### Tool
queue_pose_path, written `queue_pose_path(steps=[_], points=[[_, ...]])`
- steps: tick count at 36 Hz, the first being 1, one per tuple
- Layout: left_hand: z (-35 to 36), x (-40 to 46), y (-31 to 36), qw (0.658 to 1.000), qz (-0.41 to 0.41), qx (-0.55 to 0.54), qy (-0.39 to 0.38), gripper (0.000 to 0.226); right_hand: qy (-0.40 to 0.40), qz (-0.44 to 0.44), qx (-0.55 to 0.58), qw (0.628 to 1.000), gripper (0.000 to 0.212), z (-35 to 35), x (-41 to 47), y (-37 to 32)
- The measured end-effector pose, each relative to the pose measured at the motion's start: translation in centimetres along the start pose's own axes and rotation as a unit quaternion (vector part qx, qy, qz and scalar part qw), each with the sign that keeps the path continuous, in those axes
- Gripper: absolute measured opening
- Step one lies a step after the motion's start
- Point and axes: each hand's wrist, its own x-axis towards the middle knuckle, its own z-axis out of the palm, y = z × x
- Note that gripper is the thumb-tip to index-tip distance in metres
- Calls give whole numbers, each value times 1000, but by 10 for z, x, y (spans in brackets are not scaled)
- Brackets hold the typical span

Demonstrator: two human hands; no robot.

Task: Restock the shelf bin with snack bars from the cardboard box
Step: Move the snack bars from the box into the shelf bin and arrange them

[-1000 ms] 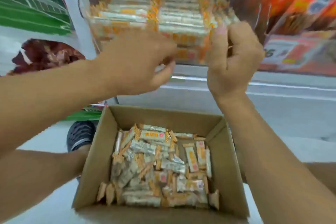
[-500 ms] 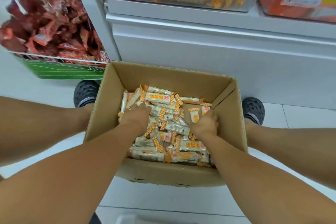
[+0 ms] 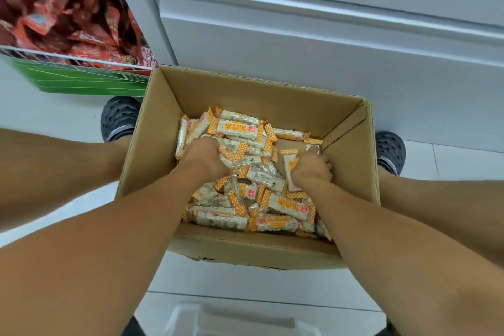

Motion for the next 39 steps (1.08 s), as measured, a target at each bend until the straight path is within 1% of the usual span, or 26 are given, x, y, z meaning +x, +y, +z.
queue_pose_path(steps=[2, 4, 7, 9, 10, 11, 12, 13, 14, 16, 18, 19, 20, 21, 23, 25, 27, 28, 30, 31, 33, 35, 36, 37, 38, 39], points=[[5, -2, 9, 996, 12, -84, -13, 58, -18, -17, 20, 1000, 37, -4, -2, 4], [8, -5, 17, 989, 21, -141, -28, 61, -87, -46, 35, 995, 20, -11, -7, 7], [12, -5, 21, 983, 8, -179, -33, 49, -149, -71, 107, 981, 23, -17, -14, 5], [12, -2, 23, 974, -20, -226, -30, 33, -146, -107, 145, 973, 38, -17, -18, 5], [12, 0, 23, 966, -34, -253, -29, 40, -153, -133, 168, 965, 43, -18, -21, 5], [11, 0, 23, 958, -51, -281, -28, 59, -166, -165, 166, 958, 37, -18, -24, 5], [10, 0, 23, 950, -64, -304, -30, 71, -180, -197, 148, 952, 32, -16, -26, 4], [10, 1, 23, 944, -69, -323, -26, 75, -189, -221, 109, 950, 38, -12, -28, 2], [10, 1, 22, 939, -76, -335, -23, 74, -187, -243, 75, 949, 41, -9, -31, -1], [10, 0, 22, 926, -98, -364, -34, 71, -161, -264, -8, 951, 38, -4, -39, -7], [9, 0, 22, 912, -110, -390, -56, 69, -147, -274, -92, 946, 54, 2, -46, -11], [9, -1, 22, 909, -110, -397, -62, 70, -143, -279, -125, 941, 51, 2, -50, -13], [7, -1, 22, 907, -111, -401, -64, 71, -144, -284, -143, 937, 41, 2, -53, -13], [5, -2, 22, 906, -113, -403, -61, 72, -148, -280, -144, 938, 37, 4, -53, -12], [0, -4, 22, 906, -117, -404, -52, 75, -162, -257, -123, 945, 40, 3, -52, -9], [-2, -8, 21, 895, -118, -428, -49, 77, -181, -232, -89, 952, 39, -5, -48, -5], [0, -9, 19, 880, -117, -457, -54, 76, -199, -202, 12, 959, 37, -22, -43, -5], [3, -7, 17, 877, -113, -463, -62, 75, -208, -183, 82, 957, 44, -34, -42, -6], [1, -14, 23, 872, -100, -473, -77, 70, -228, -162, 180, 943, 83, -54, -42, -9], [1, -16, 27, 863, -93, -488, -87, 71, -237, -165, 213, 934, 91, -62, -44, -13], [-3, -20, 37, 842, -75, -524, -106, 83, -264, -170, 233, 921, 92, -74, -49, -24], [-9, -22, 45, 827, -69, -546, -116, 99, -306, -163, 274, 897, 118, -77, -49, -29], [-12, -23, 49, 825, -68, -548, -119, 97, -325, -158, 308, 880, 120, -77, -45, -30], [-17, -26, 52, 824, -66, -550, -119, 89, -340, -155, 344, 861, 112, -78, -46, -31], [-22, -29, 55, 824, -61, -550, -125, 80, -359, -153, 377, 840, 95, -81, -49, -32], [-25, -31, 58, 830, -54, -540, -133, 73, -374, -158, 405, 819, 74, -84, -52, -31]])
